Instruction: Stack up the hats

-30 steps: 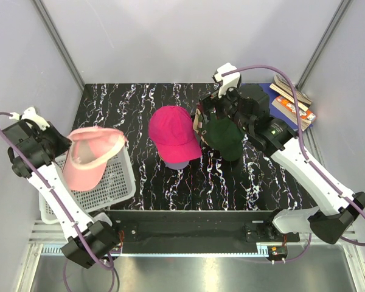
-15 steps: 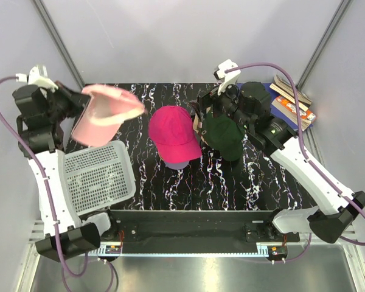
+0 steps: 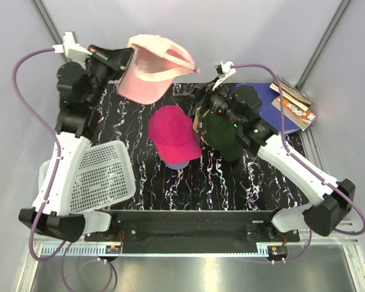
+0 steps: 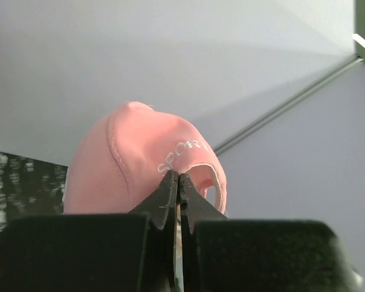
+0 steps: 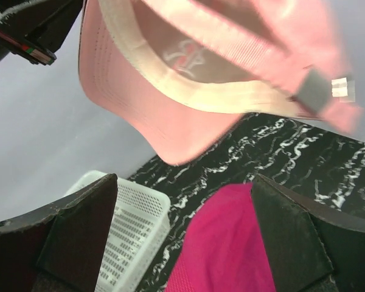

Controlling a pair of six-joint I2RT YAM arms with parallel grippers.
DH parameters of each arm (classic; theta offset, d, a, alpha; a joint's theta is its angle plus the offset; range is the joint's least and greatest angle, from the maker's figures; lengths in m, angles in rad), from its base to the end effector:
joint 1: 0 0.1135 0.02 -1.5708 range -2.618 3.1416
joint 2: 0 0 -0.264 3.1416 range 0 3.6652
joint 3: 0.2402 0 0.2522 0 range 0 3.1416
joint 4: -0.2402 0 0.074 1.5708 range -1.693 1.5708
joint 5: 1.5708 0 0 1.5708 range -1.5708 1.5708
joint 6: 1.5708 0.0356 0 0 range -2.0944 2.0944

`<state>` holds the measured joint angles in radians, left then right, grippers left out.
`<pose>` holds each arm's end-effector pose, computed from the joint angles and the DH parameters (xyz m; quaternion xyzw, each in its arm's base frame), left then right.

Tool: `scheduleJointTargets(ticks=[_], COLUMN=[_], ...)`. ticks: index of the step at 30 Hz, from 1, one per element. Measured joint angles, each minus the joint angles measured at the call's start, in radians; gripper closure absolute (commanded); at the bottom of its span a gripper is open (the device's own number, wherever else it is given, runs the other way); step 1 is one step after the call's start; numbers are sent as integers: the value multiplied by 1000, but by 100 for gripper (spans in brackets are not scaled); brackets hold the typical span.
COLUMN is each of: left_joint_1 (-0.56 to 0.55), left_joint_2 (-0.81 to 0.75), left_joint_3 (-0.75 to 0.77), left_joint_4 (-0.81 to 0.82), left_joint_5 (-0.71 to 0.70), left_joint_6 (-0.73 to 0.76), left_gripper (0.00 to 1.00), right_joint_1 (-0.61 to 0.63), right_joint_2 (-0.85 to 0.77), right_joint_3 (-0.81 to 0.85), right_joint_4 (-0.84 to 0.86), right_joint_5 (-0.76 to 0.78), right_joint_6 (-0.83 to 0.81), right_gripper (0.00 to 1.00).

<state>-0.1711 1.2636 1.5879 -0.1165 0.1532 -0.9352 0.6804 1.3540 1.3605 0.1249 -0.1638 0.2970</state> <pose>0.2554 -0.0496 0.5226 -0.1790 0.6050 -0.4478 0.6335 0.2420 0.2033 0.4472 -0.1856 0.6332 0.3995 0.6364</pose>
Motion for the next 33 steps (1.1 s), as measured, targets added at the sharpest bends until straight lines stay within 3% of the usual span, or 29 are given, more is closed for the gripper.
scheduleJointTargets(ticks=[7, 21, 30, 32, 33], left_joint_1=[-153, -290, -312, -312, -312], left_joint_2=[63, 118, 121, 121, 121], left_joint_3=[6, 40, 40, 39, 37], left_joint_4=[180, 381, 412, 418, 418], left_joint_5=[-153, -277, -291, -295, -298], left_joint_6=[-104, -216, -266, -275, -278], left_gripper=[100, 100, 100, 100, 100], right_joint_1=[0, 0, 0, 0, 0], right_joint_2=[76, 142, 191, 194, 195], right_joint_3=[-37, -109, -100, -87, -81], right_joint_4=[133, 481, 620, 634, 641], right_joint_5=[30, 101, 150, 163, 170], right_joint_6=[65, 24, -20, -20, -21], right_gripper=[2, 2, 33, 43, 54])
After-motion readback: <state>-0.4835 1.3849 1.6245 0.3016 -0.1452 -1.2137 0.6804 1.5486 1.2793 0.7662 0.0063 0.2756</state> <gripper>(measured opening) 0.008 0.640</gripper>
